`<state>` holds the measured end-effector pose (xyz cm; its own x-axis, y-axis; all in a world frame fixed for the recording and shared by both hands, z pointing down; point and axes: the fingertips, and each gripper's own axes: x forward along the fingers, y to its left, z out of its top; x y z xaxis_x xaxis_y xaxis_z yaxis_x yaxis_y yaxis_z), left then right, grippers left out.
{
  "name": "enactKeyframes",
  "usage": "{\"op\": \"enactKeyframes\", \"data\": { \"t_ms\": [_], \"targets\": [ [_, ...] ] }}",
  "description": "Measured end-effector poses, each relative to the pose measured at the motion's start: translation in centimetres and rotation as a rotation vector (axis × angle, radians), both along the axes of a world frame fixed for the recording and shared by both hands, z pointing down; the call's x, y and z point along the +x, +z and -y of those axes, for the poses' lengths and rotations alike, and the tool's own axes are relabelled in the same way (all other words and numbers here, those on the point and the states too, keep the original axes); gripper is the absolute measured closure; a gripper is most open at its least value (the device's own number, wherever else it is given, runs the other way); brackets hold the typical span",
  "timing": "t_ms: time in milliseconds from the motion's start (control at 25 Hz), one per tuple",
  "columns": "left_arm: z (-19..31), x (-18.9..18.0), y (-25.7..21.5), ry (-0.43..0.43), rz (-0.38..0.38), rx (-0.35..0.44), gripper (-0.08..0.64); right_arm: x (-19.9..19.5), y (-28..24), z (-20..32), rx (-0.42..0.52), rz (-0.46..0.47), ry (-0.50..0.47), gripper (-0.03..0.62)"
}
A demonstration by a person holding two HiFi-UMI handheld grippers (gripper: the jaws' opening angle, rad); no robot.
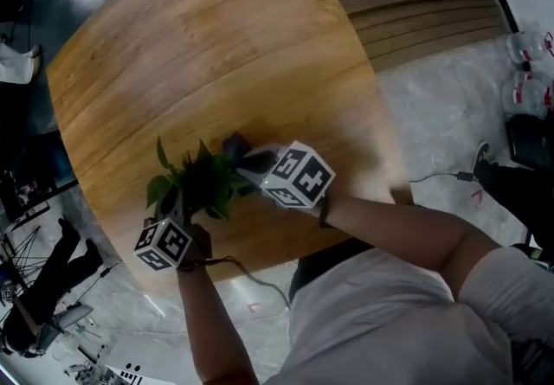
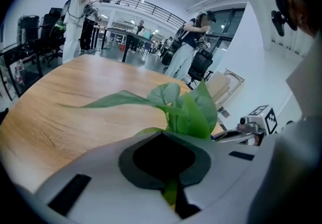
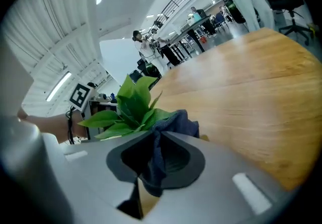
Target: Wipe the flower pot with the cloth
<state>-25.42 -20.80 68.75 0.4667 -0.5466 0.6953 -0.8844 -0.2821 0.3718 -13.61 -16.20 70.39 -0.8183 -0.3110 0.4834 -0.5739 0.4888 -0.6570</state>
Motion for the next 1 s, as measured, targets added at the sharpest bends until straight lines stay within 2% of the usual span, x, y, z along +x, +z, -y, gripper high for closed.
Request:
{"op": "enactKeyframes", "data": {
  "t_ms": [160, 280, 520, 640, 1000],
  "targets": [
    [0.8, 0.3, 0.0, 0.041, 0.021, 0.008, 0.554, -1.3, 4.2, 1.0, -0.042, -0.042, -0.039, 0.546],
    [0.6, 0.6, 0.1, 0.049, 0.015, 0.014, 0.554, -1.4, 5.1, 0.9, -0.059, -0.059, -0.049, 0.546],
    [0.1, 1.9, -0.3, 0.096, 0.001, 0.008, 0.554, 0.3, -0.8, -0.1, -0.046, 0.005, -0.037, 0.548],
    [-0.1, 2.9, -0.5, 0.124, -0.007, 0.013, 0.554, 1.0, -1.6, -0.2, -0.034, -0.005, -0.039, 0.548],
    [0.4, 3.9, -0.4, 0.175, -0.016, 0.037, 0.554, -0.2, 5.7, 1.7, -0.074, -0.094, -0.038, 0.548]
  ]
}}
